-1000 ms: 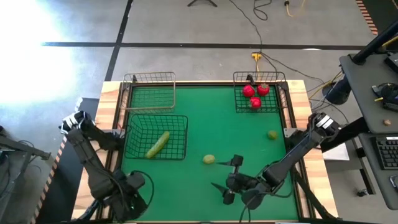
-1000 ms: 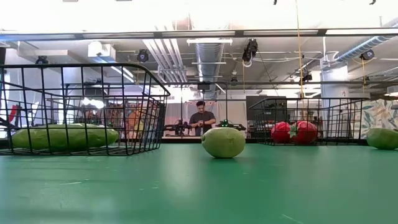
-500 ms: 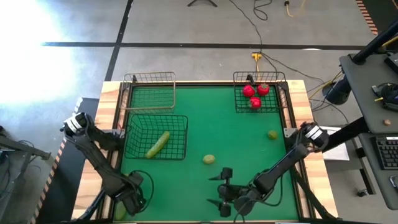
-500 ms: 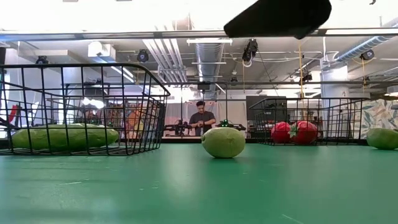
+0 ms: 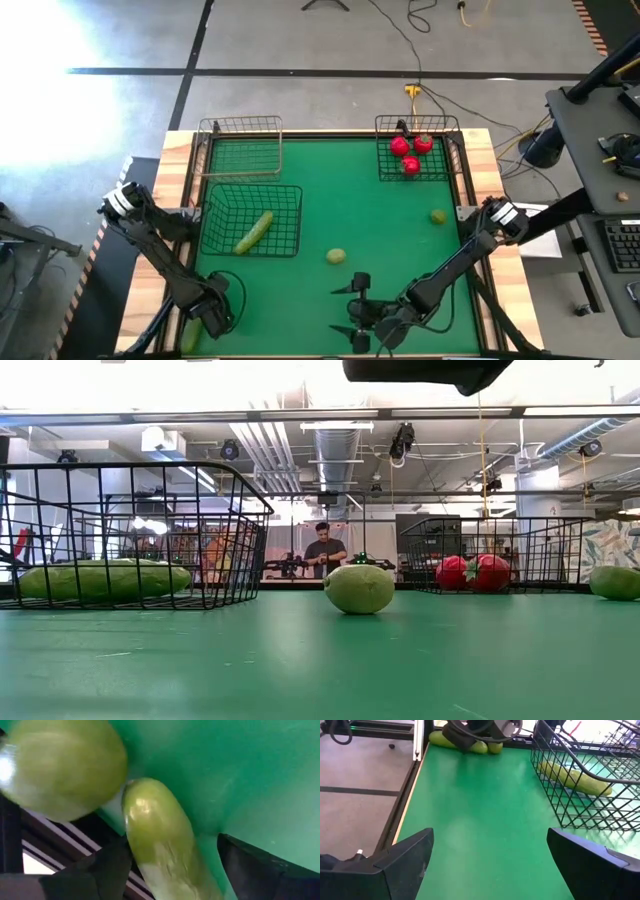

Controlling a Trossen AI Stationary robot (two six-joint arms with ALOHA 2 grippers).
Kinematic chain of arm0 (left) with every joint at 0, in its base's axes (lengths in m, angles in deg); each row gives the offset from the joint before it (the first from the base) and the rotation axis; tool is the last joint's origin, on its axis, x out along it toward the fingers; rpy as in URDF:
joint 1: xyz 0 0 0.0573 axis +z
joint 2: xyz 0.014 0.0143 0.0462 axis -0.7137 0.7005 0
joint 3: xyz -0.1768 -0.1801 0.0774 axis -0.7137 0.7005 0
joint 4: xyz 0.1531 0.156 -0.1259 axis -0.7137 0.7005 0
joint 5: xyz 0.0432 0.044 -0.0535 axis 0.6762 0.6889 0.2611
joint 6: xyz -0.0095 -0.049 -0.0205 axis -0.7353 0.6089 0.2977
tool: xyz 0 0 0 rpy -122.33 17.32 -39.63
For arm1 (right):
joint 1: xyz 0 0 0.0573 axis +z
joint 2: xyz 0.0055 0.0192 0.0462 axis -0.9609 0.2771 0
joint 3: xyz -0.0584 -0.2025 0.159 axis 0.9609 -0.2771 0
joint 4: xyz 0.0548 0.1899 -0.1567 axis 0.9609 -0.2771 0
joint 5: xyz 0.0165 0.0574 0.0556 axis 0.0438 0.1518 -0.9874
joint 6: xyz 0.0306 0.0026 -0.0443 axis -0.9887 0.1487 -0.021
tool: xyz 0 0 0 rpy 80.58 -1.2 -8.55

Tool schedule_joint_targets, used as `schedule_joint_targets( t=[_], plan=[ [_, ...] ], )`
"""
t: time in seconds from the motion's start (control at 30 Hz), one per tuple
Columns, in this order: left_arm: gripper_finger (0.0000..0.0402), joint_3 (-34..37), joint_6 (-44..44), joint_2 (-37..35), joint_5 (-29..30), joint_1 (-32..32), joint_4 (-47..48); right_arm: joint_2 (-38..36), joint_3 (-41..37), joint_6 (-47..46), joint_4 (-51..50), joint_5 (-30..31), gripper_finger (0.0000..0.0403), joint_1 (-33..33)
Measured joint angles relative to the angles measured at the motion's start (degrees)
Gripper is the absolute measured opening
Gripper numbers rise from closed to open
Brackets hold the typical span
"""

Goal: Sort produce into baskets
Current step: Put the cucumber into the left black metal wire basket

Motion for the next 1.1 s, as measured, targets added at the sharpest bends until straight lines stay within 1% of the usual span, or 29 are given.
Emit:
schedule_joint_targets(
  t=[0.07,0.13,0.3,0.33,0.37,0.4,0.47,0.57,0.67,0.77,0.83,0.9,1.0,1.07,1.1],
  plan=[
    [0.0256,0.71,-0.42,0.00,-0.19,-0.06,-1.40,-0.03,0.03,0.26,-0.01,0.01,0.0382,-0.05],
    [0.0231,0.80,-1.38,0.00,0.44,-0.01,-2.71,-0.10,0.03,0.28,-0.06,0.01,0.0382,-0.08],
    [0.0145,-1.34,-4.84,-0.02,0.79,0.01,-4.17,-0.23,0.49,1.34,-0.75,0.26,0.0382,-0.08],
    [0.0136,-2.21,-6.13,-0.02,1.02,-0.03,-4.46,-0.28,0.68,1.66,-0.93,0.27,0.0382,-0.08],
    [0.0136,-3.40,-8.57,-0.02,1.87,-0.07,-4.27,-0.34,0.93,1.86,-1.25,0.28,0.0382,-0.08],
    [0.0136,-4.68,-11.51,-0.02,3.82,-0.13,-3.79,-0.43,1.33,2.12,-2.02,0.32,0.0382,-0.08],
    [0.0136,-8.23,-17.39,0.02,9.15,-0.16,-1.21,-0.55,2.18,2.22,-3.75,0.42,0.0382,-0.08],
    [0.0136,-15.27,-23.88,0.00,19.81,0.66,4.80,-0.57,3.20,1.85,-5.25,0.49,0.0382,-0.20],
    [0.0140,-22.22,-30.05,-0.02,31.68,1.84,15.92,-0.58,3.50,1.56,-5.29,0.49,0.0382,-0.23],
    [0.0142,-29.94,-36.66,-0.02,42.96,3.95,24.95,-0.57,3.50,0.46,-5.36,0.48,0.0382,-0.23],
    [0.0141,-34.95,-41.72,-0.04,49.82,6.02,31.63,-0.57,3.50,-0.50,-5.52,0.48,0.0382,-0.23],
    [0.0139,-40.01,-46.69,-0.05,55.84,8.73,35.91,-0.57,3.48,-2.60,-6.20,0.50,0.0382,-0.23],
    [0.0139,-46.03,-55.07,-0.09,62.47,14.00,42.97,-0.57,3.22,-5.44,-6.64,0.46,0.0382,-0.16],
    [0.0139,-48.01,-61.12,-0.31,65.34,18.87,43.86,-0.57,2.88,-7.35,-6.59,0.47,0.0382,0.06],
    [0.0140,-48.14,-65.05,-0.72,65.44,21.56,43.50,-0.58,2.66,-8.40,-6.64,0.48,0.0382,0.17]
  ],
)
